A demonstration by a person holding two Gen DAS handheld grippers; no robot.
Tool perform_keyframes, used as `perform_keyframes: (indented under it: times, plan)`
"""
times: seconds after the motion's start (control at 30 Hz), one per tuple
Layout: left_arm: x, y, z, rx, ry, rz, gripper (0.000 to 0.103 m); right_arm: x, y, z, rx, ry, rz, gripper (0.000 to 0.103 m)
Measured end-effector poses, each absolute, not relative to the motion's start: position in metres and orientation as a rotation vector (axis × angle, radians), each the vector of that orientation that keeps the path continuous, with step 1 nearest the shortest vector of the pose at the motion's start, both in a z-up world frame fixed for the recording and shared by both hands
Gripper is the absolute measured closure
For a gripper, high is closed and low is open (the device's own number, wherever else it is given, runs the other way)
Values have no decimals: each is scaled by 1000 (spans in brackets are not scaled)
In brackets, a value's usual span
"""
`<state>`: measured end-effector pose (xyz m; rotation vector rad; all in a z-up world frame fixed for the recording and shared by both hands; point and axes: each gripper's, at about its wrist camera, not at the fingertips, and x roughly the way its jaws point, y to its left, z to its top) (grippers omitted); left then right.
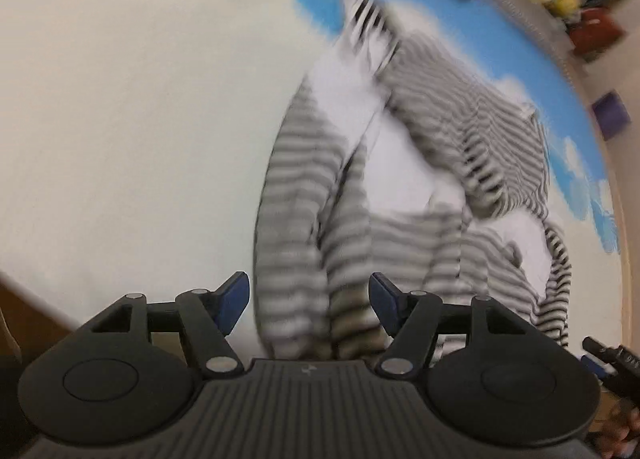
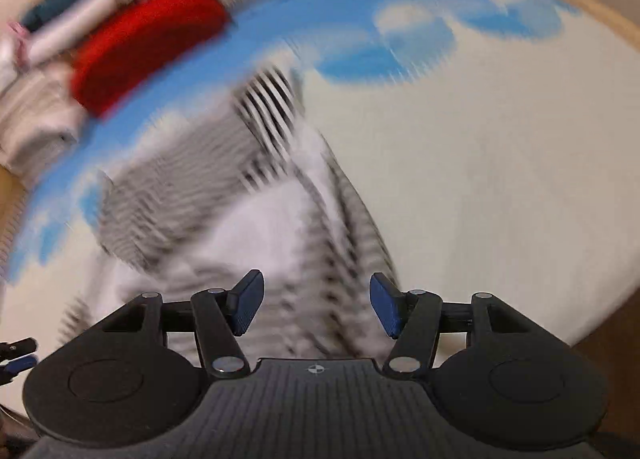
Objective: Fold small clothes
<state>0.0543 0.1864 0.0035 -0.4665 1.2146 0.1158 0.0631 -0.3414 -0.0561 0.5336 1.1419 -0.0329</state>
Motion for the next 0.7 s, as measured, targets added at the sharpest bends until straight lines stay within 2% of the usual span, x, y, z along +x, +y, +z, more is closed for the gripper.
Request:
perform_keyframes:
  times: [0.17,0.33,0.47,0.53,0.6,0.63,0.67,0.7]
  plan:
    - [59,185,-5,-517,1218,67,20,68,-338,-81,584,1192,-51,40]
    - [60,179,-19,-552,1257,49,20,68,-326,-95,599,1246,1,34]
    - [64,174,-31,-473,1304,85,21,69,-316,-98,559,1262,6,31]
    - [61,176,-36,-450,1324,103,32,68,-315,-102,539,1292,-3,31]
    - [58,176,-38,-426,1329,98,62,68,-313,-108,501,1328,-18,31]
    - [57,176,-38,-406,1326,98,71,67,-312,-110,477,1342,-28,31]
    - [56,177,-38,-395,1320,94,86,66,-312,-111,467,1342,-33,32]
    - [54,178,-36,-407,1308,86,94,65,-312,-110,465,1337,-34,37]
